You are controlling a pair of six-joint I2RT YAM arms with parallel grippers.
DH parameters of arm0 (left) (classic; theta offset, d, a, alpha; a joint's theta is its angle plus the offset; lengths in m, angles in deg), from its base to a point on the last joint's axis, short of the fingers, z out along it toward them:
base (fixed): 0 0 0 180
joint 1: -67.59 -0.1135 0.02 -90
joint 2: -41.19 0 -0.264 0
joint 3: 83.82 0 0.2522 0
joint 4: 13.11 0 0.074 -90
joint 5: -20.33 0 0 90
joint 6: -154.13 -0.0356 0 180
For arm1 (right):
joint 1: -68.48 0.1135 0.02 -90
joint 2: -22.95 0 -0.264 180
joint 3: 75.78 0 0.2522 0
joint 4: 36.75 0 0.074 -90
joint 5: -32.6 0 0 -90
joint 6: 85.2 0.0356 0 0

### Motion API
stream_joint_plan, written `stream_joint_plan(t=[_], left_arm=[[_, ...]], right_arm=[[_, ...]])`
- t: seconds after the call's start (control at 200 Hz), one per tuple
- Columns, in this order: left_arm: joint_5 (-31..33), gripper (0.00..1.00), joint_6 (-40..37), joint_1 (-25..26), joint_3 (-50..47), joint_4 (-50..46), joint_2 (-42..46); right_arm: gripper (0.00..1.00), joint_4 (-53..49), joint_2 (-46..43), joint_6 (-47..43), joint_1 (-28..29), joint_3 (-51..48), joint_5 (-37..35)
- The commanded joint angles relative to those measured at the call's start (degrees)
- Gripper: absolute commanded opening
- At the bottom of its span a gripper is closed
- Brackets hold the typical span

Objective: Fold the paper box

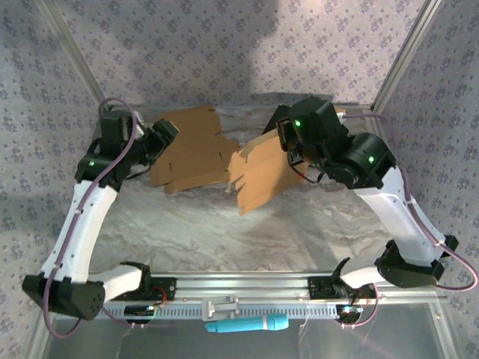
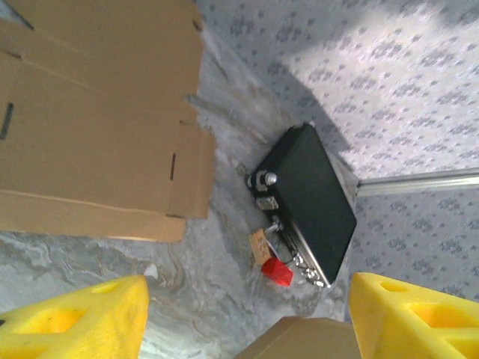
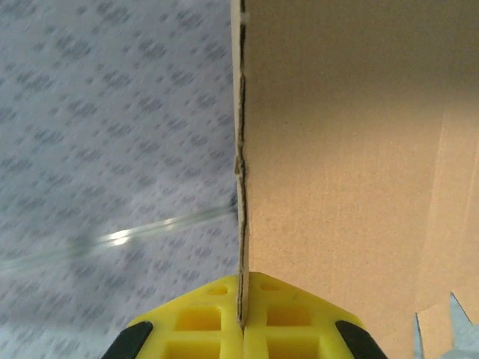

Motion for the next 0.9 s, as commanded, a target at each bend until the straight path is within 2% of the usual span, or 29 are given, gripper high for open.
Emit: stream_joint_plan(t=[0.0,0.05,0.175,0.285,0.45,0.535,0.615,0.75,0.894], left_arm=[[-5.6,0.69,-0.3,0.3,1.7,-0.5,-2.9],[-6.6,0.67,-0.8,0.5,1.2,-0.5,-3.7],[-7.5,0.63,-3.7,1.4,-1.2,-0.5,-4.6],[-8.6,0.57,-5.9,2.1,-4.3,-0.7,-4.6],[-9.3,0.54,-8.8,5.0,-8.5,0.1,-5.0],[-9.1,0.53,-9.3,6.5,-10.7,0.1,-5.6],[-9.2,0.52,-9.4,7.4,-13.9,3.9,-6.0],[-9.9,0.44,-10.4,8.4,-19.3,9.4,-6.7],[-9.2,0.39,-12.9,10.3,-22.4,12.9,-7.2]], right_arm=[[0.0,-3.6,7.9,4.9,-3.9,-3.4,2.3],[0.0,-1.3,10.4,7.4,-5.6,-3.8,4.2],[0.0,6.7,15.0,6.0,-7.9,-7.1,4.8],[0.0,16.1,14.0,6.3,-8.1,-15.8,5.5],[0.0,36.8,8.5,8.2,-6.4,-34.6,4.6],[0.0,39.3,6.1,8.4,-5.5,-39.1,2.8],[0.0,41.4,3.9,8.4,-5.3,-42.8,1.8],[0.0,46.4,0.8,10.6,-5.2,-50.9,1.6],[0.0,45.7,-1.4,11.2,-4.7,-52.5,0.4]])
